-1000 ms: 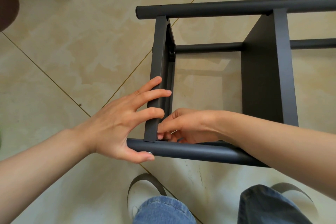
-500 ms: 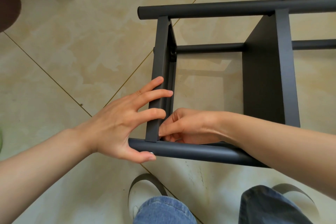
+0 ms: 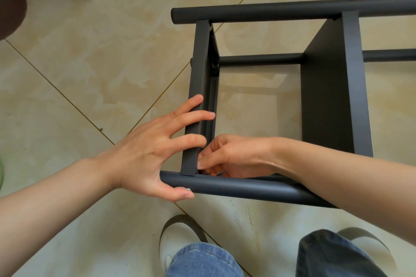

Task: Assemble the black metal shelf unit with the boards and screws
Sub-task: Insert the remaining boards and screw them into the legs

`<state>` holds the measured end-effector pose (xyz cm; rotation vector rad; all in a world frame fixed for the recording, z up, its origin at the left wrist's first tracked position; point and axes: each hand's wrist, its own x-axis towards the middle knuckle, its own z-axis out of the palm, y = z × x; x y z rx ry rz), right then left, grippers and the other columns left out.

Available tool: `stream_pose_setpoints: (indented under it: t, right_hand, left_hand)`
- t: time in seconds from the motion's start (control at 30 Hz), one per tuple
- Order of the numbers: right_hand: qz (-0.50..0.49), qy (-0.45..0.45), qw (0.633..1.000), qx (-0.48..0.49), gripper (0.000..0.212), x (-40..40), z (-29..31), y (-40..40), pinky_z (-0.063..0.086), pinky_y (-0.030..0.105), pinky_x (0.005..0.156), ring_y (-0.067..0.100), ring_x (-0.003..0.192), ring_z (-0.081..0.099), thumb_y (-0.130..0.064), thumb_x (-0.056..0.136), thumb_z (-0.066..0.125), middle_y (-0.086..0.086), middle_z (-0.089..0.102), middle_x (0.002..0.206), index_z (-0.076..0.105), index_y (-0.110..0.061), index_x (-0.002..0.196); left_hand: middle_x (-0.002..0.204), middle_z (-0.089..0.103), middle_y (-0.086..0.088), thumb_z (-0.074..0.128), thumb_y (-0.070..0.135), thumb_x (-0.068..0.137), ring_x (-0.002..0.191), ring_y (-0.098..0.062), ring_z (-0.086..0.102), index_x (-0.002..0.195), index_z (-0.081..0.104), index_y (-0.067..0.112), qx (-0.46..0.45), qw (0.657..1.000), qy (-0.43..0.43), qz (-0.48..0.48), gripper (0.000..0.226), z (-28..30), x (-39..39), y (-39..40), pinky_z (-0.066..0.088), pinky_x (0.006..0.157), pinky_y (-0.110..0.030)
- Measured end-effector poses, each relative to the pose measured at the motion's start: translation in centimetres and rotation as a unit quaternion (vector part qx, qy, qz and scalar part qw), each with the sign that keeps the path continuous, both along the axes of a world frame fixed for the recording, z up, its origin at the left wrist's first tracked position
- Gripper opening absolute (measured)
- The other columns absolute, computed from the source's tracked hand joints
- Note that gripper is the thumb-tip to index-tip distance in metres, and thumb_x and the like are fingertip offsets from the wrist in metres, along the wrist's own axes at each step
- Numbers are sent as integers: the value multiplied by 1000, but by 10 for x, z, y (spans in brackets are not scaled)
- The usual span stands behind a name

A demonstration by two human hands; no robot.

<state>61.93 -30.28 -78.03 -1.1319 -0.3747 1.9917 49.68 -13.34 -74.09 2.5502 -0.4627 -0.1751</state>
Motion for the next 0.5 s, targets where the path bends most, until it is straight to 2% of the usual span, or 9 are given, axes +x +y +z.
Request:
stream_pose_setpoints:
  t: [0.27,0.4,0.5]
  right_hand:
    - [8,-21,1000,10,19,-3,2,1,45,30,79,17,73,55,-9,97,55,8,58,77,65,-6,80]
    - [7,-33,999,14,34,0,2,-1,47,25,71,9,64,58,-10,97,56,-3,62,66,70,-18,66]
    - [15,-57,998,22,35,1,3,-1,46,26,70,8,63,58,-13,97,58,-5,63,67,70,-22,66]
  left_hand:
    - [159,32,-7,69,64,74,155,-31,10,119,52,24,6,1000,0,0,63,0,0,0,51,97,-44]
    - [162,28,-5,69,64,74,156,-30,10,121,53,25,13,1000,3,5,63,-1,-2,0,42,106,-39]
    - [165,23,-2,69,64,74,156,-28,9,124,54,28,23,1000,8,12,64,-1,-4,1,32,113,-33]
